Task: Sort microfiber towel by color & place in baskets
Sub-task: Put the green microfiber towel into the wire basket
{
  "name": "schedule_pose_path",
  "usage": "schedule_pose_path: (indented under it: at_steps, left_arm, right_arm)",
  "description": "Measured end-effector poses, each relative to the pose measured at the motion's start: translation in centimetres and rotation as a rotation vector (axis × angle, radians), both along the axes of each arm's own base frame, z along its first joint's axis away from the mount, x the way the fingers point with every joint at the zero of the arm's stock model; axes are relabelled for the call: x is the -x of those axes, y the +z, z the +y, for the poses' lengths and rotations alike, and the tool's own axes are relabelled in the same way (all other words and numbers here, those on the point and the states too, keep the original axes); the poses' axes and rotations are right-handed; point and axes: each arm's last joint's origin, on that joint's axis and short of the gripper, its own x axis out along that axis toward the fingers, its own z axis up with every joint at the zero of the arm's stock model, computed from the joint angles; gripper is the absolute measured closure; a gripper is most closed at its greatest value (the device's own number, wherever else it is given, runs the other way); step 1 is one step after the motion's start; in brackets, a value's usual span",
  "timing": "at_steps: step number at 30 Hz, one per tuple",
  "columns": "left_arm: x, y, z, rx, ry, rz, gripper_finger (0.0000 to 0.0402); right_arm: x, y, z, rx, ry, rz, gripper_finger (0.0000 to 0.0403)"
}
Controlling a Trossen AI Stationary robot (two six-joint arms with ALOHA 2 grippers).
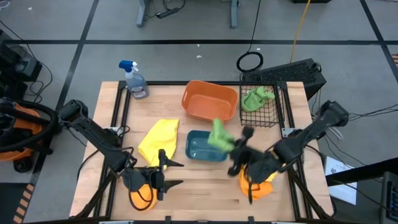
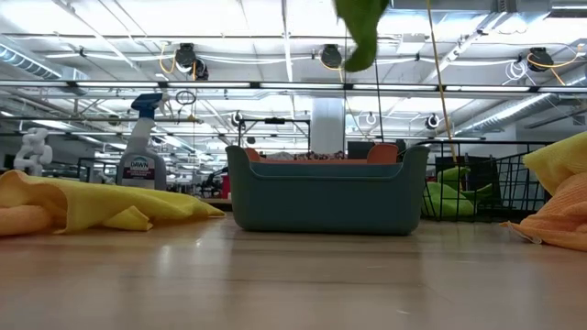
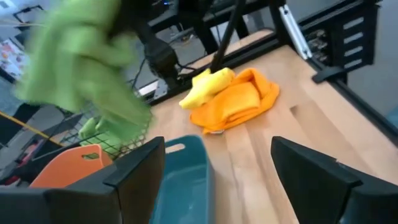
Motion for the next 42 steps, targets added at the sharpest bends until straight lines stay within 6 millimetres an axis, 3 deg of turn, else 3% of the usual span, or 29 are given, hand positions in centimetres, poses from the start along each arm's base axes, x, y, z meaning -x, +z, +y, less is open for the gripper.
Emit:
schedule_pose_path:
  at_steps: [7, 16, 21, 28, 34, 42]
  left_arm:
    - [0.2, -0.1, -0.1, -0.010, -0.004, 0.010, 0.0102]
    - [-0.4, -0.1, 0.8, -0.024, 0.071, 0.001, 0.0102]
    - [-0.8, -0.1, 1.3, -0.017, 0.093, 0.002, 0.0102]
    - [-0.9, -0.2, 1.5, -0.004, 0.108, 0.005, 0.0102]
    - [-0.9, -0.2, 1.5, -0.003, 0.108, 0.004, 0.0102]
    - [-0.9, -0.2, 1.5, 0.022, 0.114, 0.002, 0.0102]
  right_arm:
    - [4.2, 2.0, -5.3, 0.085, -0.311, -0.035, 0.0361]
    - [7.3, 1.0, -11.5, -0.005, -0.625, 0.073, 0.0361]
    - [7.3, -1.4, -13.4, -0.001, -0.727, 0.159, 0.0361]
    - [7.5, -6.8, -15.7, -0.036, -0.835, 0.277, 0.0361]
    - [7.1, -10.9, -17.6, -0.177, -0.806, 0.409, 0.0361]
    - [6.7, -12.4, -20.6, -0.332, -0.721, 0.503, 0.0361]
